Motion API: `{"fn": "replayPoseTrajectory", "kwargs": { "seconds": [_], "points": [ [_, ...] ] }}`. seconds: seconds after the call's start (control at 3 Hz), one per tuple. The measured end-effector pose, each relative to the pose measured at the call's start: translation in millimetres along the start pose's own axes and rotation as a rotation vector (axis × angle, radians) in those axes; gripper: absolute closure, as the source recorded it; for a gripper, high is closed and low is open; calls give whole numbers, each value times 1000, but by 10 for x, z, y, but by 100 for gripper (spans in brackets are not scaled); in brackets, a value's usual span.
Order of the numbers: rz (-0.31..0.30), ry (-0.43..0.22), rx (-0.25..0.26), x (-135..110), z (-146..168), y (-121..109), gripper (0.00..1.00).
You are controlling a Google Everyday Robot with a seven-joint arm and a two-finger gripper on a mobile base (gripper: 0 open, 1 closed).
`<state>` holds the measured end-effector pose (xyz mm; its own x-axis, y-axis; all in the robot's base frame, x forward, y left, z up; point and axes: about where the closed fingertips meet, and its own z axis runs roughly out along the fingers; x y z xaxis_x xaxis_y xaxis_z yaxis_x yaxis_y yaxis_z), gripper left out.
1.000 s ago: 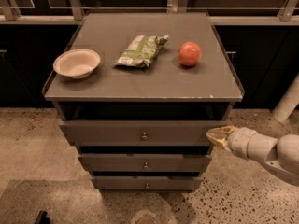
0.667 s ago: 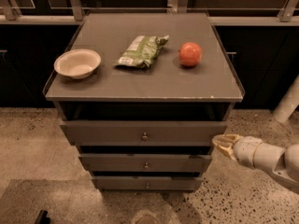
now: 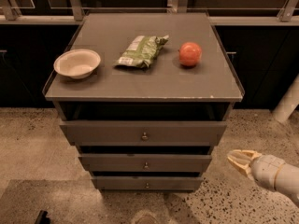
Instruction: Close top drawer
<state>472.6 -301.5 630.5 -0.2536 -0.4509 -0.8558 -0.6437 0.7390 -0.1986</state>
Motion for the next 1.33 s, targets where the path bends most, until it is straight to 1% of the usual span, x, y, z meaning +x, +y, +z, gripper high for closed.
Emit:
{"fn": "replayPoseTrajectory", "kwargs": {
  "seconds": [1.0,1.33],
  "points": [
    [0,0,0,-1,1,1,11],
    [0,0,0,-1,1,1,0]
  ]
}}
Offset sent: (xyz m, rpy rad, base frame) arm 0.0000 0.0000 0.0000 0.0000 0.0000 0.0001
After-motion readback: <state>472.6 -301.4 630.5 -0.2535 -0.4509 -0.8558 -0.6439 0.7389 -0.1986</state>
